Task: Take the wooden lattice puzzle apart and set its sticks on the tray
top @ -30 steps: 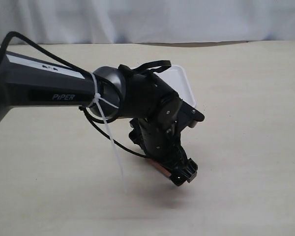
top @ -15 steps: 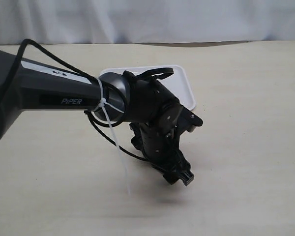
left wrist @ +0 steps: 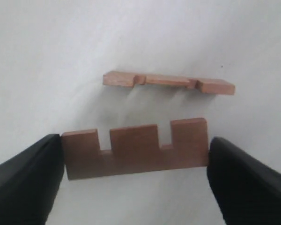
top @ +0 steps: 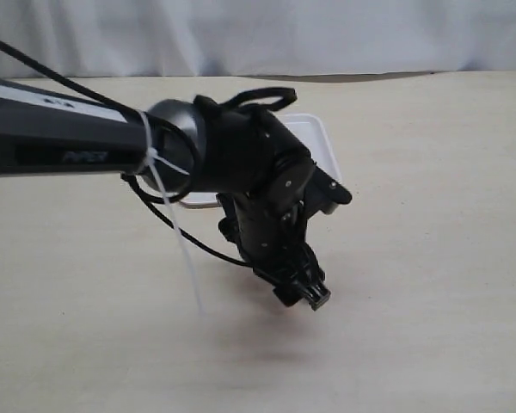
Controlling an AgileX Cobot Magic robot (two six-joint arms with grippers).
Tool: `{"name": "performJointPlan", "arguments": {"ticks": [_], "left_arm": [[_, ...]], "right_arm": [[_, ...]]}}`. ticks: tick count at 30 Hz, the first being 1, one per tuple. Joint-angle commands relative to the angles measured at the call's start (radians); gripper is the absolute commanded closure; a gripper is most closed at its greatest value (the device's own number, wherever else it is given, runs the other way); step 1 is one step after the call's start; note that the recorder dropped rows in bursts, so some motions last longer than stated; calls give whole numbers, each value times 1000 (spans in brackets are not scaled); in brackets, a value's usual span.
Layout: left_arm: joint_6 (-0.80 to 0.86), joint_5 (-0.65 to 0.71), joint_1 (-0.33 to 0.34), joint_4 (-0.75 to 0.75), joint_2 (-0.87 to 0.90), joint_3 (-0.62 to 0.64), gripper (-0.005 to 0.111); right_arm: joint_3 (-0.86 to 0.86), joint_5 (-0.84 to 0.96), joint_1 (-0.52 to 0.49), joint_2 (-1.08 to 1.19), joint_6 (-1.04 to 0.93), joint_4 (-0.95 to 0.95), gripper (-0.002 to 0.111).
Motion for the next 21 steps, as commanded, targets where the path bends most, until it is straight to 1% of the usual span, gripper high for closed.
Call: {"name": "performJointPlan", "arguments": {"ticks": [1, 4, 8, 11, 15, 18, 21], "left_arm": [[-14, -25, 1, 66, -106, 1, 107], [-49, -131, 21, 70, -131, 1, 107], [-91, -309, 63, 70, -111, 1, 107], [-138, -440, 111, 68, -78, 1, 107], [-160, -592, 178, 30, -17, -4, 107], [-182, -606, 229, 25, 42, -57, 107], [-182, -623, 266, 27, 89, -102, 107]], "right_arm": [[2, -2, 1, -4, -7, 4, 104], [2, -2, 1, -4, -7, 4, 104], [2, -2, 1, -4, -7, 4, 104], [2, -2, 1, -4, -7, 4, 104], [2, -2, 1, -4, -7, 4, 104], [2, -2, 1, -4, -7, 4, 104], [2, -2, 1, -4, -7, 4, 104]]}}
